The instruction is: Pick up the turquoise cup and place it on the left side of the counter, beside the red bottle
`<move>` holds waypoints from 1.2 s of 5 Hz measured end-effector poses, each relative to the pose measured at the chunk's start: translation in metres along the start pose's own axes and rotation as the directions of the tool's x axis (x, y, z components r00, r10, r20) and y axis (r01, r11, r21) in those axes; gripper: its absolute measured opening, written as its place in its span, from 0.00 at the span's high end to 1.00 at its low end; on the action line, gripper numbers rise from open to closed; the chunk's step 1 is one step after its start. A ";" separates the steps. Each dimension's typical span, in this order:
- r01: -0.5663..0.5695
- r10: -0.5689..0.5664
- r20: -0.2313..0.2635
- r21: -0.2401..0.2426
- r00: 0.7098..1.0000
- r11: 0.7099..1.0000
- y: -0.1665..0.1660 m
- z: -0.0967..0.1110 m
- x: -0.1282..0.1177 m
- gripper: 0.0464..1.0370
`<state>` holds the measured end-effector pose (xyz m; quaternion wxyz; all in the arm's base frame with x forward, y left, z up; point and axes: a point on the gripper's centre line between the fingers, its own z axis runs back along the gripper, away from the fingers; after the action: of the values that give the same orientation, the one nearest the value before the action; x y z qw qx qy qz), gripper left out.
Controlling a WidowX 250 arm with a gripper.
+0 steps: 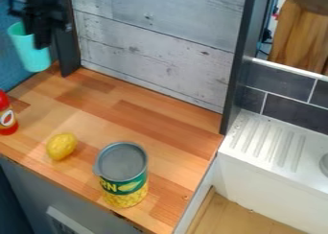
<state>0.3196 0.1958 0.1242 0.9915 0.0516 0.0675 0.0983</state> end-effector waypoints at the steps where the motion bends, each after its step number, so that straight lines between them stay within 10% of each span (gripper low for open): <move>1: -0.053 0.052 -0.024 -0.035 0.998 0.998 0.029 -0.023 0.011 0.94; 6: -0.017 0.001 -0.155 -0.100 0.988 0.995 0.015 -0.077 0.016 0.94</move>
<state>0.3212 0.2210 0.0482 0.9842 -0.0059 0.1389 0.1097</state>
